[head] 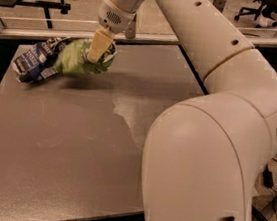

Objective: Move green jalapeno chip bag near blue chip bag

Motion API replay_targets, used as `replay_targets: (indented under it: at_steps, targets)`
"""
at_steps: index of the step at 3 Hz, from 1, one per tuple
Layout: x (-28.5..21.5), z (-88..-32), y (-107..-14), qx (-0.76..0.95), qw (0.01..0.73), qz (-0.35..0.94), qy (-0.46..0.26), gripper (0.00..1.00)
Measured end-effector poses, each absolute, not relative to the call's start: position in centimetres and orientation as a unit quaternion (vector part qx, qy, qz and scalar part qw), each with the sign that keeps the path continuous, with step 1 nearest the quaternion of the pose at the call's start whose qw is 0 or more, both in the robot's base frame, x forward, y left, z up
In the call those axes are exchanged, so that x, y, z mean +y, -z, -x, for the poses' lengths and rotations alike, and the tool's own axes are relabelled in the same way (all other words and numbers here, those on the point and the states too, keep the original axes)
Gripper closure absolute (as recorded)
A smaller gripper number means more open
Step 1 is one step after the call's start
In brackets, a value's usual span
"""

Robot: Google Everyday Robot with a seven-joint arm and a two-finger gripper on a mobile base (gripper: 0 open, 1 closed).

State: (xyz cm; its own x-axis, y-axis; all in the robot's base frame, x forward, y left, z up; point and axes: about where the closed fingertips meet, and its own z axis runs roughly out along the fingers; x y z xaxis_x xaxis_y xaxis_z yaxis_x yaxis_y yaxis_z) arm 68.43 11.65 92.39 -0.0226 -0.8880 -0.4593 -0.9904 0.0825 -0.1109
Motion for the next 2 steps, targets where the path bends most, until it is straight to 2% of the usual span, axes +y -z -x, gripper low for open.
replay_targets:
  at_steps: [1, 2]
  targets:
    - [11.89, -68.55, -92.14, 0.704, 0.212, 0.667, -0.122, 0.0]
    - [11.89, -68.55, -92.14, 0.704, 0.212, 0.667, -0.122, 0.0]
